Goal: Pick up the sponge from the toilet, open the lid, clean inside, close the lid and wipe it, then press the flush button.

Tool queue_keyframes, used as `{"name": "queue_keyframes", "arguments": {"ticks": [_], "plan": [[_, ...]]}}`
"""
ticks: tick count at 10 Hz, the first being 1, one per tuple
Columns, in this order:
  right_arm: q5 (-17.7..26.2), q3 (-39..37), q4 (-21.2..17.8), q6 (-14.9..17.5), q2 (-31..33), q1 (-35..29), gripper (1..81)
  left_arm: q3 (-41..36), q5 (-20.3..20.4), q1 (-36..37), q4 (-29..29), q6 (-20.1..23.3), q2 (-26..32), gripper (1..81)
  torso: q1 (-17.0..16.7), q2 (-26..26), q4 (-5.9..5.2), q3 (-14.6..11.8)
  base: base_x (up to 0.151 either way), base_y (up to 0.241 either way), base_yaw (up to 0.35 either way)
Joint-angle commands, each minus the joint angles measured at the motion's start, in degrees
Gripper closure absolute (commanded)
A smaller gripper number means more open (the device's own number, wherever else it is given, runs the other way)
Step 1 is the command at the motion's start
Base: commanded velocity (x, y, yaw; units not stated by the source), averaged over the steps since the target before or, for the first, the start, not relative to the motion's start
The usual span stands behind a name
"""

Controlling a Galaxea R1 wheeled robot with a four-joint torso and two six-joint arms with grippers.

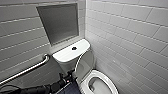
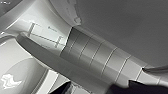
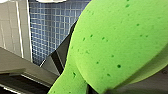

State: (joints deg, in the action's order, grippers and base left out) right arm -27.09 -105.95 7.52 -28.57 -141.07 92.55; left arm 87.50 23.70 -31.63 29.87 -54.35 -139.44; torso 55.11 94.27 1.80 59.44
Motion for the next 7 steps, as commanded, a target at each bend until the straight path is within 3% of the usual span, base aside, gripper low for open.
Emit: {"name": "queue_keyframes", "arguments": {"ticks": [1, 3, 7], "plan": [[2.7, 1.7, 1.1, 0.0, 1.9, 0.7, 81.1, 1.7, -4.0, 9.7, -1.2, -0.4, -1.1, 1.0, 0.0, 0.0, 0.0, 0.0, 0.0, 0.0, 0.0], [2.6, 1.9, 1.3, -0.1, 2.1, 1.2, 81.1, 5.7, -5.3, 10.3, -0.1, -0.7, 0.6, 1.0, 0.0, 0.0, 0.0, 0.0, 0.0, 0.0, 0.0], [2.2, 2.9, 1.2, 0.0, 2.4, 0.9, 81.1, 2.4, -5.0, 5.0, -2.1, -0.3, 8.9, 1.0, 0.0, 0.0, 0.05, 0.0, 0.0, 0.0, 0.0]]}}
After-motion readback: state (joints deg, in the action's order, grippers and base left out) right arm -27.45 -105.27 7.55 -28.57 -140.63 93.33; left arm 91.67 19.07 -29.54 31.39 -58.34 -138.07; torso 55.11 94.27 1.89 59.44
